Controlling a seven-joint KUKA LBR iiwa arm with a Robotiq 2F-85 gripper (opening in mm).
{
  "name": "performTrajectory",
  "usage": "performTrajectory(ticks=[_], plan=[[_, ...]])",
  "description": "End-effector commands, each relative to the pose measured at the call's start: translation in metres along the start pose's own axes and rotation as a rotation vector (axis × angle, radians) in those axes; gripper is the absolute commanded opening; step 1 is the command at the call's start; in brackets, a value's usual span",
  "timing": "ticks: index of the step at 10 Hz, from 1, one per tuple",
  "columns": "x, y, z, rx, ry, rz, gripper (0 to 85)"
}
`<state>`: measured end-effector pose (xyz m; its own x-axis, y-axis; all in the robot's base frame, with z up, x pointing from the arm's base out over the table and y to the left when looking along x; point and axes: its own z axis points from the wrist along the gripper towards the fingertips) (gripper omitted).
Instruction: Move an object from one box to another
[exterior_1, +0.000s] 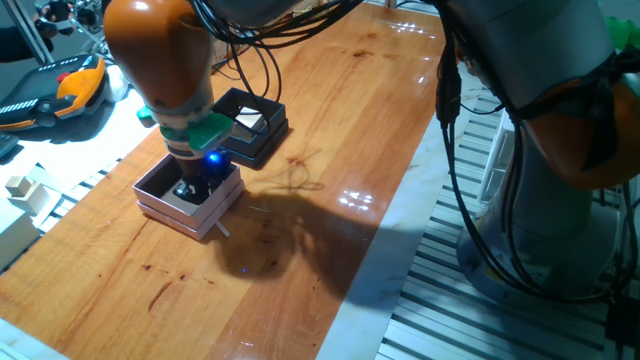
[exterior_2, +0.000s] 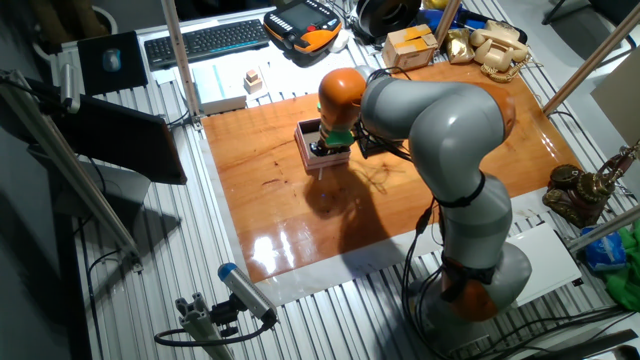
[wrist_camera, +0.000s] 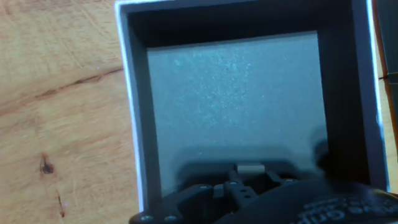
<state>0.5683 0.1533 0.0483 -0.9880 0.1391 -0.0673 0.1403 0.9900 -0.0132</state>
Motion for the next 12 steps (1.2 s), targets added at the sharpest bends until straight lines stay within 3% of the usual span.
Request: performTrajectory(ticks=[1, 3, 4, 7, 8, 12], plan=[[-0.0003, 0.0016, -0.001, 0.0, 0.0, 0.001, 0.0], [-0.0008, 0.003, -0.0018, -0.004, -0.007, 0.004, 0.0], [-0.0008, 0.003, -0.0018, -0.005, -0.013, 0.007, 17.0], [-0.0009, 0.0031, -0.0012, 0.001, -0.028, 0.007, 17.0], [-0.001, 0.0031, -0.0006, 0.004, -0.03, 0.005, 34.0], [-0.0017, 0.0026, -0.0013, 0.005, -0.04, 0.005, 34.0]])
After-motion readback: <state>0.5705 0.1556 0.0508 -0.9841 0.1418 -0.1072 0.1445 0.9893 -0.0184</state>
